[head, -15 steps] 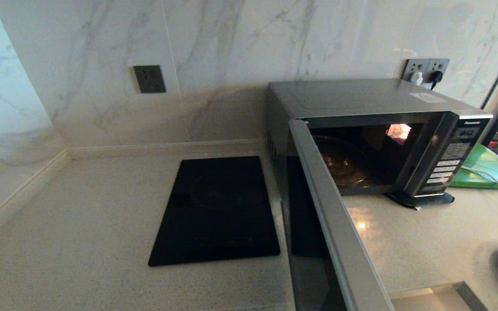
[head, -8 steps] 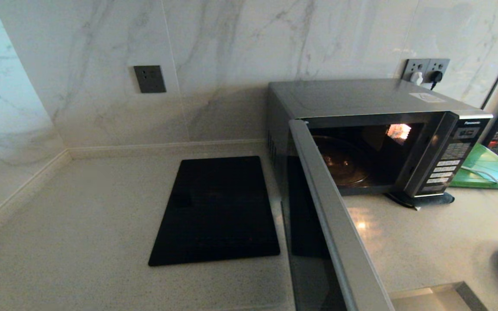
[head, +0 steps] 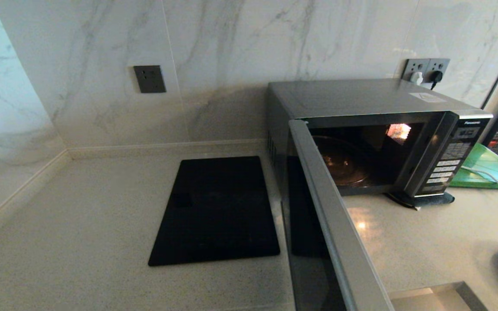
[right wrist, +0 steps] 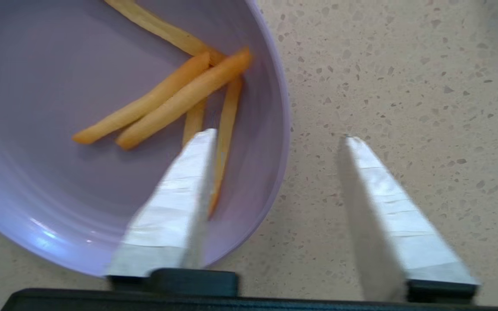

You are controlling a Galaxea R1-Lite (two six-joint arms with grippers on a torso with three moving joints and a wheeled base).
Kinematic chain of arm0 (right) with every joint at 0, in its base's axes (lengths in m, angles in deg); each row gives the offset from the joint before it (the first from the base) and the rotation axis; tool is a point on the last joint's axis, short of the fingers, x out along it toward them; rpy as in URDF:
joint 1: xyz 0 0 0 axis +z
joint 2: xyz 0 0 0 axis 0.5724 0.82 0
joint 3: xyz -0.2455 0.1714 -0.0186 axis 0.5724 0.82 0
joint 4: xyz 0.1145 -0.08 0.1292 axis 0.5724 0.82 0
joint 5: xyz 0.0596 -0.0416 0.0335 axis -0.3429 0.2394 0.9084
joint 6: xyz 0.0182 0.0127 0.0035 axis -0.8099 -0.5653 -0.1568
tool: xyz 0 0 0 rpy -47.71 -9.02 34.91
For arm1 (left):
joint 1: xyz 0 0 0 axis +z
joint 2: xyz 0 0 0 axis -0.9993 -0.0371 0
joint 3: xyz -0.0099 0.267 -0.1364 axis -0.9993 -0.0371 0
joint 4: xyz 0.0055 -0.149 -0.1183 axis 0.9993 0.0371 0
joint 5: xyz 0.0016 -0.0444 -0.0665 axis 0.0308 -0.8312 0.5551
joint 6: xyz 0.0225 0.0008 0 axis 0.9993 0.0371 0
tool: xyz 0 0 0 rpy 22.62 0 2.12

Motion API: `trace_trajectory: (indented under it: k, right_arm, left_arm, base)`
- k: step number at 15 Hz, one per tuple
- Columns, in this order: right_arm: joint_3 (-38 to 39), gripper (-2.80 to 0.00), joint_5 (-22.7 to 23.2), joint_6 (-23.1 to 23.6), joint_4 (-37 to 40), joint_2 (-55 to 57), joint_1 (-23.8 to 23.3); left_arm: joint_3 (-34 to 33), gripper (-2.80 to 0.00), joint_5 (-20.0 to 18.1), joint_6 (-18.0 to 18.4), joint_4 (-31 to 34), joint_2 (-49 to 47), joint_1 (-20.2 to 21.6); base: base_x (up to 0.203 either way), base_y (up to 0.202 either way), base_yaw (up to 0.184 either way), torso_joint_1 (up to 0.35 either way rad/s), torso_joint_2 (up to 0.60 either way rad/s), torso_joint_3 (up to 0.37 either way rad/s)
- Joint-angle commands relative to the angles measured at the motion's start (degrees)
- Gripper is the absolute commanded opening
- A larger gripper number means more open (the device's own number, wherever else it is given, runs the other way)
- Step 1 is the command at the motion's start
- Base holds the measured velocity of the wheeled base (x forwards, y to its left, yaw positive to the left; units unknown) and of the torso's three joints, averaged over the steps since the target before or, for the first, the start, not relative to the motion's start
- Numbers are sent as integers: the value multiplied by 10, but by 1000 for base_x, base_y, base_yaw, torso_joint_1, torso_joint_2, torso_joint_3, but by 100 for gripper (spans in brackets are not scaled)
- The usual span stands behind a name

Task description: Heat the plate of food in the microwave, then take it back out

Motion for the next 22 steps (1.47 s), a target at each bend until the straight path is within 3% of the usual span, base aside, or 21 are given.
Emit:
trace_trajectory:
  k: [1, 5, 7, 9, 11, 16, 18, 22]
  right_arm:
    - [1, 0, 1, -2, 0, -33, -1]
    - [-15, 0, 42, 15, 0, -132, 12]
    - [-24, 0, 47, 19, 0, -193, 56]
    - [-32, 0, 46, 20, 1, -258, 133]
    - [-39, 0, 21, 22, 3, -314, 238]
    - [-101, 0, -127, 27, 63, -400, 520]
    - [-121, 0, -152, 27, 121, -433, 574]
    - [-114, 0, -155, 27, 131, -456, 638]
  left_arm:
    - [0, -280, 0, -1, 0, -1, 0]
    - [0, -280, 0, -1, 0, -1, 0]
    - [0, -280, 0, -1, 0, -1, 0]
    - [0, -280, 0, -1, 0, -1, 0]
    - [0, -280, 0, -1, 0, -1, 0]
    - [0, -280, 0, -1, 0, -1, 0]
    - [0, -280, 0, -1, 0, -1, 0]
    - [0, -280, 0, -1, 0, -1, 0]
  base:
    - [0, 0, 0, 0, 0, 0]
    - [0, 0, 0, 0, 0, 0]
    - [0, 0, 0, 0, 0, 0]
    - [0, 0, 0, 0, 0, 0]
    - [0, 0, 0, 0, 0, 0]
    - [0, 0, 0, 0, 0, 0]
    - [0, 0, 0, 0, 0, 0]
    - [0, 0, 0, 0, 0, 0]
